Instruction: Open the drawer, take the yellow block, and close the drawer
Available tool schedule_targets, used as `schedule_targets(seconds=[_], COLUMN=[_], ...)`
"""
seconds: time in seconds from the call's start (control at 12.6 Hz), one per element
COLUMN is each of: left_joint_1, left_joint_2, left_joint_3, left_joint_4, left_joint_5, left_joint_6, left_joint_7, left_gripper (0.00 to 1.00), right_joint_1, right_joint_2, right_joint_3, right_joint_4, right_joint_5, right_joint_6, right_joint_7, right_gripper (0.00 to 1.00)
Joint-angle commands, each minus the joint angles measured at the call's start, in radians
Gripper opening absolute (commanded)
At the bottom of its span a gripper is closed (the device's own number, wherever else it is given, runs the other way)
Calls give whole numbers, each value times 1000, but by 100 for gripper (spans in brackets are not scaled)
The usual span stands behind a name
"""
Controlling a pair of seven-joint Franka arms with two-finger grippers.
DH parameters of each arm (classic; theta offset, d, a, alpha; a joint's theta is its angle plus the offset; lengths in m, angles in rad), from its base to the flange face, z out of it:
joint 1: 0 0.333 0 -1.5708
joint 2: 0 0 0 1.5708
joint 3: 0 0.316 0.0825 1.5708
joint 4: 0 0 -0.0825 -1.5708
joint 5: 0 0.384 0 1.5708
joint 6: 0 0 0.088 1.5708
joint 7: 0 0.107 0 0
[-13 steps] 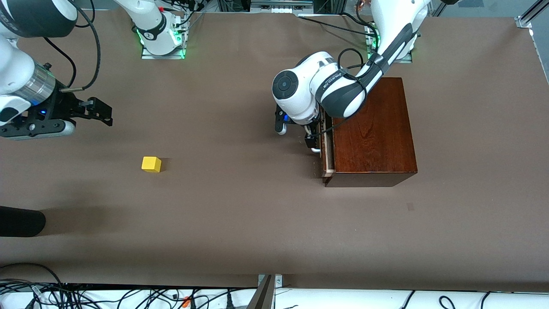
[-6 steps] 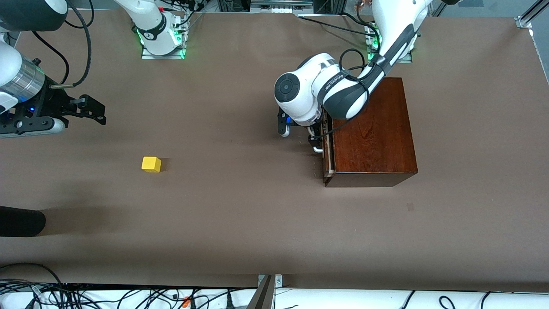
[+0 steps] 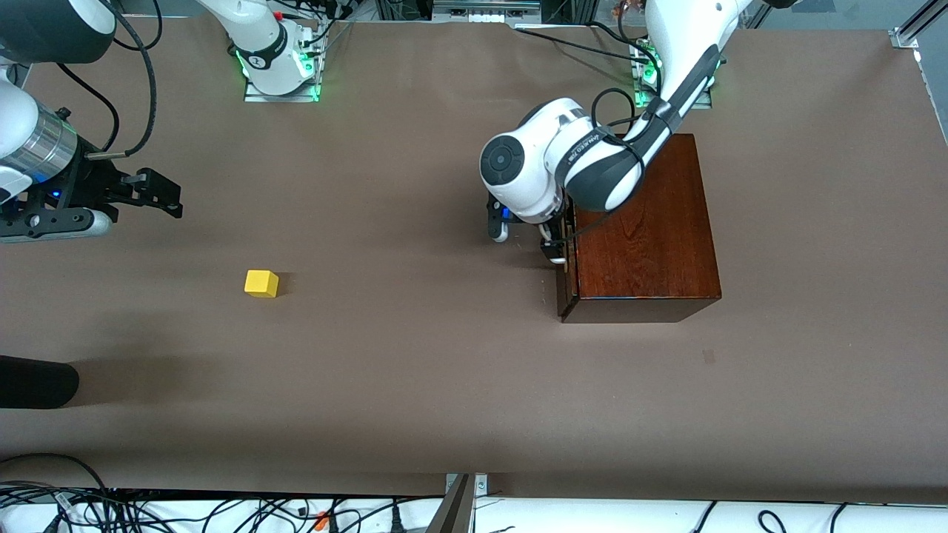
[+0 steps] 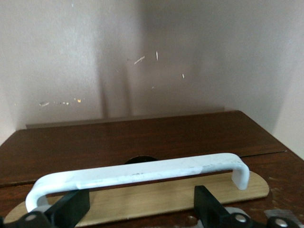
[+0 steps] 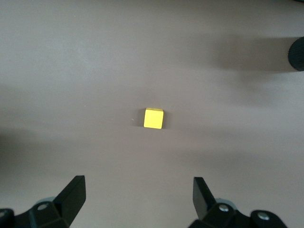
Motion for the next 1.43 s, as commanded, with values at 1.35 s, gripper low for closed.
schedule_targets(seconds=[1.35], left_joint_1=[310], left_joint_2=[-268], left_joint_3=[38], left_joint_4=[268], left_joint_5=[-267], left_joint_6=[-199], left_joint_7=[-470], left_gripper=[100], right_joint_1=[-9], right_joint_2=[12], right_joint_3=[-2], right_joint_4=[28], right_joint_5=[-6], right_joint_6=[-19], right_joint_7=[11], right_gripper=[100])
